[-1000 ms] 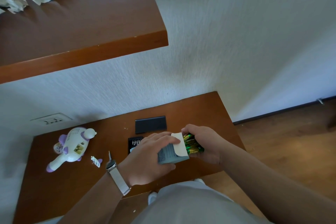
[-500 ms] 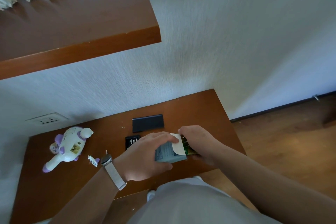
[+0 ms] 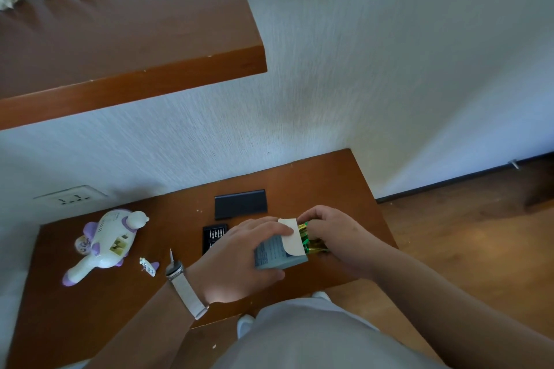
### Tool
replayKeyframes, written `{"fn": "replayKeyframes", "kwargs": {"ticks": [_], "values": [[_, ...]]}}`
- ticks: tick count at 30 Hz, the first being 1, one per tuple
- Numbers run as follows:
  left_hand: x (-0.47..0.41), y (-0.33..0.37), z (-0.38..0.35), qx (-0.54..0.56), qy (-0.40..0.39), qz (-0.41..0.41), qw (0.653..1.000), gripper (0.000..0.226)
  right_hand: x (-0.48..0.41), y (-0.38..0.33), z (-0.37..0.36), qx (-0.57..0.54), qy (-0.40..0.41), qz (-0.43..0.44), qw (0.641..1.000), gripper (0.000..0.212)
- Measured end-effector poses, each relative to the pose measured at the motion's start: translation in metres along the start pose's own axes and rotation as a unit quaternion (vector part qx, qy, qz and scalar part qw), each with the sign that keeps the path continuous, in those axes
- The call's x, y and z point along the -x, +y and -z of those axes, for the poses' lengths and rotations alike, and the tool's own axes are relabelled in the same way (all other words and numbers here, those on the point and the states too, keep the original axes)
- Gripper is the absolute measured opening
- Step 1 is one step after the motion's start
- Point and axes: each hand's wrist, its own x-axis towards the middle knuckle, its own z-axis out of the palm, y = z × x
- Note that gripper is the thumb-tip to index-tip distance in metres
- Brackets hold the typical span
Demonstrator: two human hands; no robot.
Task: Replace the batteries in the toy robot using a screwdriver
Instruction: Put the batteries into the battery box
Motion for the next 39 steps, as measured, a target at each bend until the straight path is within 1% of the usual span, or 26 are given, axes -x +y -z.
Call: {"fn": "replayKeyframes", "kwargs": {"ticks": [4,7,10,15,21,25,29,32,34,36,39], "values": [[-0.002,-0.002,0.0,-0.006,0.006,-0.004,1.0,0.063,0.006,0.008,0.011,-0.032,-0.048,0.049,0.997,0.035],[-0.003,-0.002,0.001,-0.006,0.012,-0.006,1.0,0.063,0.009,0.013,0.014,-0.04,-0.043,0.081,0.995,0.048],[-0.003,0.0,0.003,-0.002,0.018,-0.007,1.0,0.069,0.011,0.015,0.012,-0.035,-0.009,0.103,0.994,0.046],[-0.004,0.002,0.003,0.009,0.021,-0.001,1.0,0.071,0.013,0.013,0.011,-0.05,0.021,0.098,0.994,0.037],[-0.003,0.003,0.002,0.0,0.026,0.0,1.0,0.076,0.018,0.013,0.0,0.02,0.072,0.122,0.99,0.042],[-0.002,0.0,-0.001,-0.005,0.046,-0.002,0.999,0.078,0.019,0.017,-0.014,-0.012,0.099,0.117,0.988,0.044],[0.001,0.001,-0.006,-0.015,0.069,-0.003,0.998,0.076,0.018,0.019,-0.021,-0.05,0.089,0.109,0.989,0.045],[-0.002,0.004,-0.011,-0.016,0.106,-0.003,0.994,0.072,0.018,0.016,-0.024,-0.114,0.07,0.095,0.986,0.04],[-0.004,0.006,-0.014,-0.014,0.135,-0.001,0.991,0.071,0.019,0.015,-0.027,-0.133,0.055,0.096,0.985,0.037],[-0.005,0.008,-0.017,-0.011,0.155,0.005,0.988,0.072,0.022,0.015,-0.029,-0.117,0.038,0.107,0.987,0.045],[-0.006,0.011,-0.02,-0.014,0.196,0.003,0.98,0.072,0.024,0.014,-0.033,-0.08,-0.004,0.123,0.989,0.067]]}}
